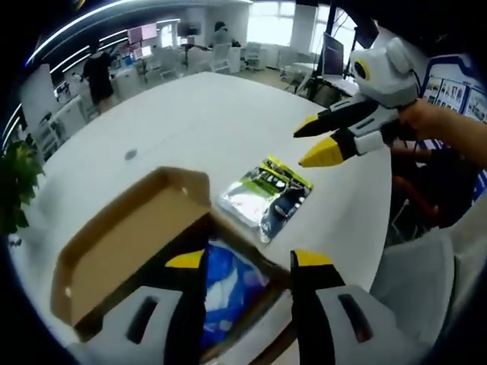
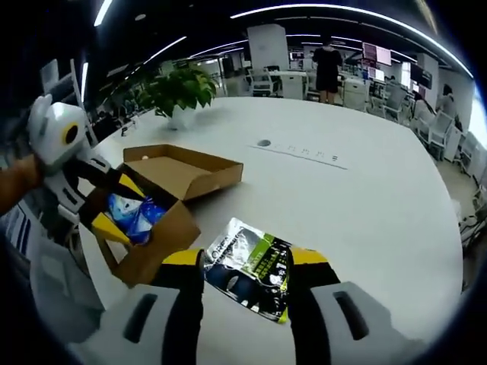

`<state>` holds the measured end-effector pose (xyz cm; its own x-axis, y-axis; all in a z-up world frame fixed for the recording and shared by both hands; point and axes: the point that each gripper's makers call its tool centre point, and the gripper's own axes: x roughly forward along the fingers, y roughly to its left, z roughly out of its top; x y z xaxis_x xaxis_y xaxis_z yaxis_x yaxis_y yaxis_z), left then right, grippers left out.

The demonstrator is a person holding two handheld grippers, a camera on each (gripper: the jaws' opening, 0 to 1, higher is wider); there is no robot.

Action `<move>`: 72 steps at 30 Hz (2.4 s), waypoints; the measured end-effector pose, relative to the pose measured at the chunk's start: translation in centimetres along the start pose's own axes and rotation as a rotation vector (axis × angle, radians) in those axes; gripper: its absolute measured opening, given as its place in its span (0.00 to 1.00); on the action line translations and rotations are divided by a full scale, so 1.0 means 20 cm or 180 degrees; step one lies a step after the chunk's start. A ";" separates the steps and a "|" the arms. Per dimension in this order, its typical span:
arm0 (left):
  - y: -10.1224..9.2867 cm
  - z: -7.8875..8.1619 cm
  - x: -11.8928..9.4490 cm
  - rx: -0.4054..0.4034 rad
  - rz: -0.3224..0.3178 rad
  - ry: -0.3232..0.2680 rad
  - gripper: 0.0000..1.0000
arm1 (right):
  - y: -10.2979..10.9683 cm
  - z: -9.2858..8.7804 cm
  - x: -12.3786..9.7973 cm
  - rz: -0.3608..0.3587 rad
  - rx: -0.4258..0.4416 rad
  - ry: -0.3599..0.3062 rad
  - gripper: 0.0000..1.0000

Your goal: Operate the shoe box by opening the lid, removing the specified soft item, and placing it in the target area until the item is outside and the box remains undamaged.

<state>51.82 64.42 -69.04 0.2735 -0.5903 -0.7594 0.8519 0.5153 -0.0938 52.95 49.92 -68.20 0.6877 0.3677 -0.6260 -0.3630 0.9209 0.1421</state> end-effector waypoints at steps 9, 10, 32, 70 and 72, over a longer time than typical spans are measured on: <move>0.09 -0.08 -0.13 -0.0197 0.0139 -0.0155 0.46 | 0.19 0.03 0.03 0.0202 -0.0106 0.0010 0.42; 0.11 -0.09 -0.15 -0.0208 0.0159 -0.0166 0.46 | 0.21 0.04 0.04 0.0229 -0.0122 0.0011 0.42; 0.37 -0.39 -0.39 -0.0543 0.0657 -0.0200 0.43 | 0.62 0.07 0.18 0.0685 -0.0359 0.0094 0.41; 0.71 -0.86 -0.71 -0.1213 0.1414 -0.0175 0.32 | 1.03 0.05 0.55 0.1134 -0.0472 0.0321 0.32; 0.73 -0.89 -0.70 -0.1265 0.1424 -0.0168 0.29 | 1.05 0.05 0.57 0.1138 -0.0473 0.0329 0.32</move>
<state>52.39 91.25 -71.19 0.5975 -0.2875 -0.7486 0.4195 0.9077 -0.0138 53.90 73.54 -71.54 0.4374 0.6396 -0.6321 -0.6602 0.7056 0.2572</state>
